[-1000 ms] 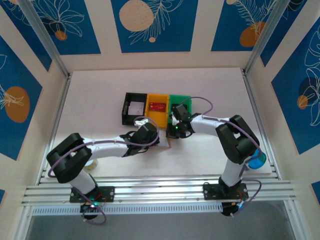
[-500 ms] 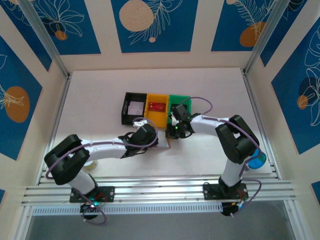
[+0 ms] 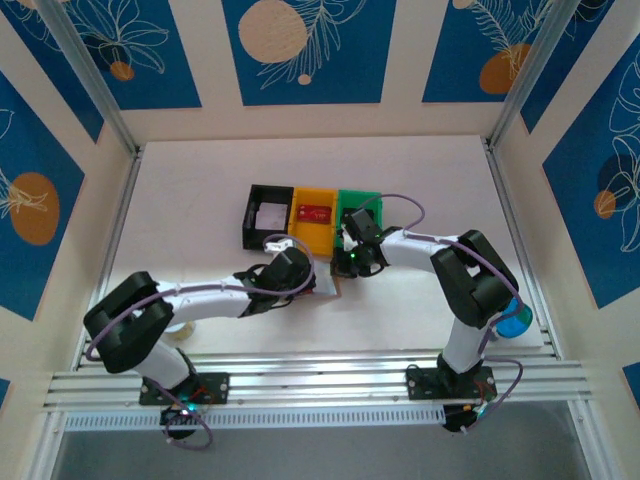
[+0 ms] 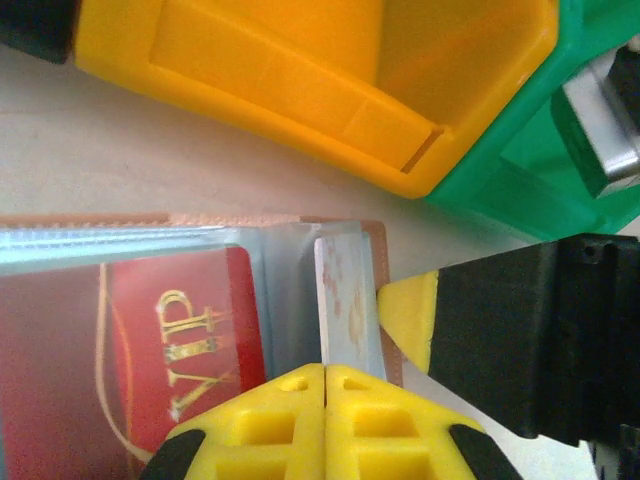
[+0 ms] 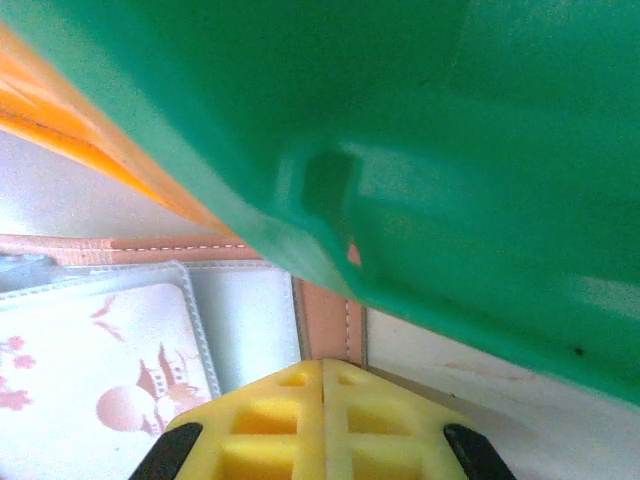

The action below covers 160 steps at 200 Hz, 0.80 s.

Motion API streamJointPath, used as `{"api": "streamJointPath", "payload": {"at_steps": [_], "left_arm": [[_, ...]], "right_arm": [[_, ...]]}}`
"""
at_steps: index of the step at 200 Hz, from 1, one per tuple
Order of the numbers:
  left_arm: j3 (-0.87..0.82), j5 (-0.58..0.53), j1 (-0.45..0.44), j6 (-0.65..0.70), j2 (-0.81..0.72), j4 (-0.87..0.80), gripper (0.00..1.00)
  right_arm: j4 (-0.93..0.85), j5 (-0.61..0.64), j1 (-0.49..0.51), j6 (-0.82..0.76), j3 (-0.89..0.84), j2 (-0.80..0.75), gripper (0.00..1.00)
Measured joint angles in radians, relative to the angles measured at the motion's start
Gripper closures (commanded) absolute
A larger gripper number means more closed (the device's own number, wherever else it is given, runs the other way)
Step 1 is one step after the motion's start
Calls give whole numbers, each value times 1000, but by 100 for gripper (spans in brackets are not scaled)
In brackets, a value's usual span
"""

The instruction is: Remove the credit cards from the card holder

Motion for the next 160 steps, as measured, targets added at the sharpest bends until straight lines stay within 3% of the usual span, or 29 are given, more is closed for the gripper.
{"api": "streamJointPath", "payload": {"at_steps": [160], "left_arm": [[-17,1,0,0,-2,6,100]], "right_arm": [[45,-26,2,-2,-39,-22,100]]}}
